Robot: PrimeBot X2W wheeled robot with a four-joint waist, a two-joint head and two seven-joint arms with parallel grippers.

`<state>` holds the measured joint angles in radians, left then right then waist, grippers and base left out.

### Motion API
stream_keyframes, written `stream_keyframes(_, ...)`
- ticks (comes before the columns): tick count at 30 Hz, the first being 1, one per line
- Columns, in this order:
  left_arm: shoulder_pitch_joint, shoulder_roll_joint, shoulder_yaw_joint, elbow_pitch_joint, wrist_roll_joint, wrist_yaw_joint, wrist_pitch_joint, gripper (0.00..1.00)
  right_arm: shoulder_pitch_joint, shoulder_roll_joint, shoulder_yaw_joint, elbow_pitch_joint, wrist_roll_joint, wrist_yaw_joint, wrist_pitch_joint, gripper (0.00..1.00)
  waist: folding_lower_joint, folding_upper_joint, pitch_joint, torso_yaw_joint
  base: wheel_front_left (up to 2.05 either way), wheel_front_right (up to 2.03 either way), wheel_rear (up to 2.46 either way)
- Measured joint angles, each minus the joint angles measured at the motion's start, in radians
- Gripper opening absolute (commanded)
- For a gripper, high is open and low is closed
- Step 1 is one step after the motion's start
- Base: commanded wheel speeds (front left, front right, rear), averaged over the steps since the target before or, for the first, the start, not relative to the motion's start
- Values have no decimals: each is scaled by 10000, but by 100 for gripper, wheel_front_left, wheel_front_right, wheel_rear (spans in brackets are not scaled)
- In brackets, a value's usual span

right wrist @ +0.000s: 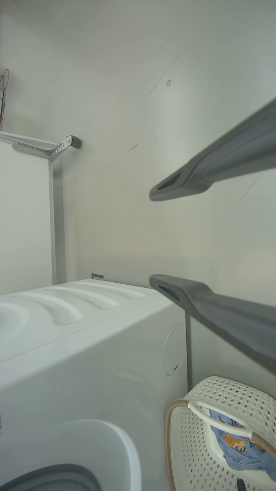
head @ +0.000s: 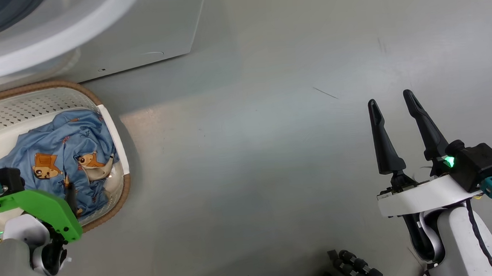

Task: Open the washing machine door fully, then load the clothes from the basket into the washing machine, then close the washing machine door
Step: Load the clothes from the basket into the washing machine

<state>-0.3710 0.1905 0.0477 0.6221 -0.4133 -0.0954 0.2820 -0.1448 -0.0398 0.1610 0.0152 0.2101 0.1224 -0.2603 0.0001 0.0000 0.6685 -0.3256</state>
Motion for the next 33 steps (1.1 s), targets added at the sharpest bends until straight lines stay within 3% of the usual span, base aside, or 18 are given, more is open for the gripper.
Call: stream_keyframes(33,-3349,529,113,2257,-50,36,-222,100,-615,4,-221,-466,-142,0,0,100,-1,0,2558,141,0,0,0)
